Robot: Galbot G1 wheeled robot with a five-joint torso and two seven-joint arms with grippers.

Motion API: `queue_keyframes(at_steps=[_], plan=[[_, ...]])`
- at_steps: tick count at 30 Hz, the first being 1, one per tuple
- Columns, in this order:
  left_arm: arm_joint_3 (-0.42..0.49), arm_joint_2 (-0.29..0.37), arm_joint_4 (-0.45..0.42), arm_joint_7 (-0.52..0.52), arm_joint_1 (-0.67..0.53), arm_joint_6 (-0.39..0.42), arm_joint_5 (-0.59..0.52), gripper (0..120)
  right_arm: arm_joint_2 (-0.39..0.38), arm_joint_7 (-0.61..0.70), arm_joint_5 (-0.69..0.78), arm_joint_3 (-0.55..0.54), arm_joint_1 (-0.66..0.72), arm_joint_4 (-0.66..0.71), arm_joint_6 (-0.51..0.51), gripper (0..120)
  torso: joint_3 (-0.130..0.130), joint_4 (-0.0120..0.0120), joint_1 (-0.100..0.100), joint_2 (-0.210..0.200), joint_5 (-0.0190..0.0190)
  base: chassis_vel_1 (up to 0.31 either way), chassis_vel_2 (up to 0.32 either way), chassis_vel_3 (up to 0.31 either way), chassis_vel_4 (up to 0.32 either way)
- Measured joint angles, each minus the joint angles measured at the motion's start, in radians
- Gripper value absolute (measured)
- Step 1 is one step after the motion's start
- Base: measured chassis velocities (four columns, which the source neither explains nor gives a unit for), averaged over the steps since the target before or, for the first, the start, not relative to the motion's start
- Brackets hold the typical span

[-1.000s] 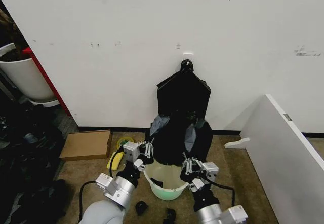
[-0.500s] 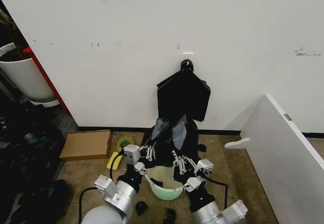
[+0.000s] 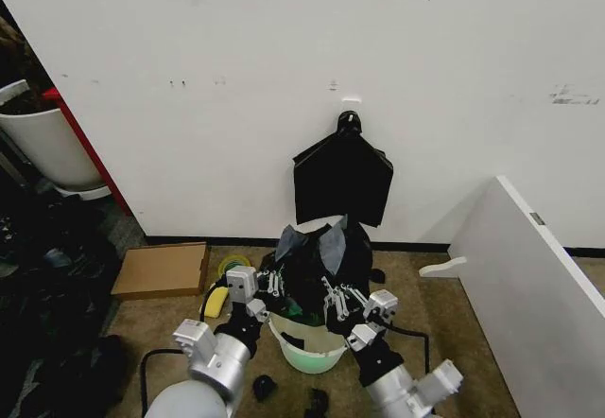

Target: Place the garbage bag over the trash bin.

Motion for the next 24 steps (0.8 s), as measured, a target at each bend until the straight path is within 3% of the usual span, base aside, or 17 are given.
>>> queue_keyframes(at_steps=[8,15,18,24], plan=[[0.018,-0.031,0.113,0.003,-0.048,-0.021,0.071,0,0.036,0.015,0.062,0.004,0.088,-0.115,-0.014,0,0.0,0.0001,0.0,0.0,0.0001,0.0,0.0,0.0,0.0],[0.027,-0.045,0.245,0.003,-0.072,-0.058,0.087,0,0.03,0.042,0.008,0.02,0.121,-0.212,-0.012,0,0.0,0.0001,0.0,0.0,0.0001,0.0,0.0,0.0,0.0],[0.037,-0.057,0.308,-0.017,-0.064,-0.108,0.123,0,-0.005,0.114,-0.061,0.026,0.106,-0.234,-0.035,0,0.0,0.0,0.0,0.0,0.0,0.0,0.0,0.0,0.0],[0.047,-0.06,0.346,-0.066,-0.012,-0.187,0.189,0,-0.078,0.296,-0.125,0.023,0.022,-0.185,-0.113,0,0.0,0.0,0.0,0.0,0.0,0.0,0.0,0.0,0.0]])
